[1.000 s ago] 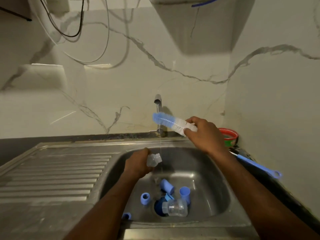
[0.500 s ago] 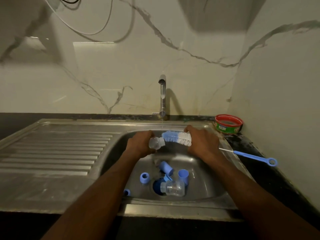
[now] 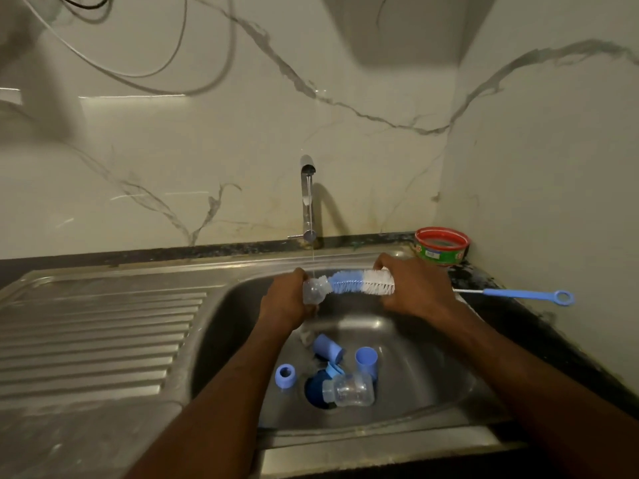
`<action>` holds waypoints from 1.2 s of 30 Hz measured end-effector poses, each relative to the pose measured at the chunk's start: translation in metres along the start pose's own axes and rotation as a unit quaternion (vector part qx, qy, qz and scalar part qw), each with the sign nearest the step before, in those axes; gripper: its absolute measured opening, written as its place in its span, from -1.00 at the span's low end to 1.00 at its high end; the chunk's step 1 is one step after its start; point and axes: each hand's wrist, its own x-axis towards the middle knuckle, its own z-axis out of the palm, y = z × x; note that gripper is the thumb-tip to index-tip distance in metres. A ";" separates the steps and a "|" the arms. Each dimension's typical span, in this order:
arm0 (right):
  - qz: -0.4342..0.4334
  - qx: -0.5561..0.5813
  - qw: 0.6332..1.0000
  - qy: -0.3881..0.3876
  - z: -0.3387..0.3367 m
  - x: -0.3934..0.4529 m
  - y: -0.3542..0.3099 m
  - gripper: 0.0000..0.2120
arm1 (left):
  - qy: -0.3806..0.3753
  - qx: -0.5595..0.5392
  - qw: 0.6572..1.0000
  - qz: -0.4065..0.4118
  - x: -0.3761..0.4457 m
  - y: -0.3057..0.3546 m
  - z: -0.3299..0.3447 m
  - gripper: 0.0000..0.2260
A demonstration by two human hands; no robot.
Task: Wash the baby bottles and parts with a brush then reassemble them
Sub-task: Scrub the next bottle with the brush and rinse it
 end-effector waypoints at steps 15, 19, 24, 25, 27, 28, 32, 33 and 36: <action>-0.017 0.040 0.997 0.060 -0.005 0.000 0.003 -0.57 | 0.023 -0.038 0.999 0.023 0.007 -0.010 -0.006 -0.47; -0.017 0.045 0.997 0.067 -0.002 0.001 -0.001 -0.62 | 0.021 -0.036 0.998 0.048 0.007 -0.018 -0.010 -0.49; -0.013 0.060 0.997 0.041 -0.001 0.001 -0.001 -0.64 | 0.053 -0.048 0.995 0.077 0.004 -0.021 -0.012 -0.49; -0.022 0.057 0.998 0.034 -0.001 0.001 -0.001 -0.65 | 0.063 -0.050 0.993 0.081 0.003 -0.021 -0.014 -0.49; -0.041 0.058 0.997 0.028 -0.003 -0.001 -0.001 -0.63 | 0.056 -0.034 0.991 0.119 0.002 -0.020 -0.016 -0.49; -0.049 0.062 0.997 0.022 -0.004 -0.002 -0.002 -0.61 | 0.032 -0.016 0.987 0.156 0.001 -0.018 -0.017 -0.49; -0.077 0.047 0.996 -0.016 0.000 -0.005 -0.015 -0.50 | -0.019 0.045 0.962 0.268 -0.003 0.002 -0.017 -0.51; -0.075 0.044 0.996 -0.015 0.001 -0.005 -0.018 -0.49 | -0.008 0.052 0.962 0.268 -0.003 0.007 -0.017 -0.52; -0.047 0.030 0.998 0.012 -0.005 -0.002 -0.019 -0.60 | 0.046 0.042 0.975 0.213 -0.001 0.005 -0.018 -0.49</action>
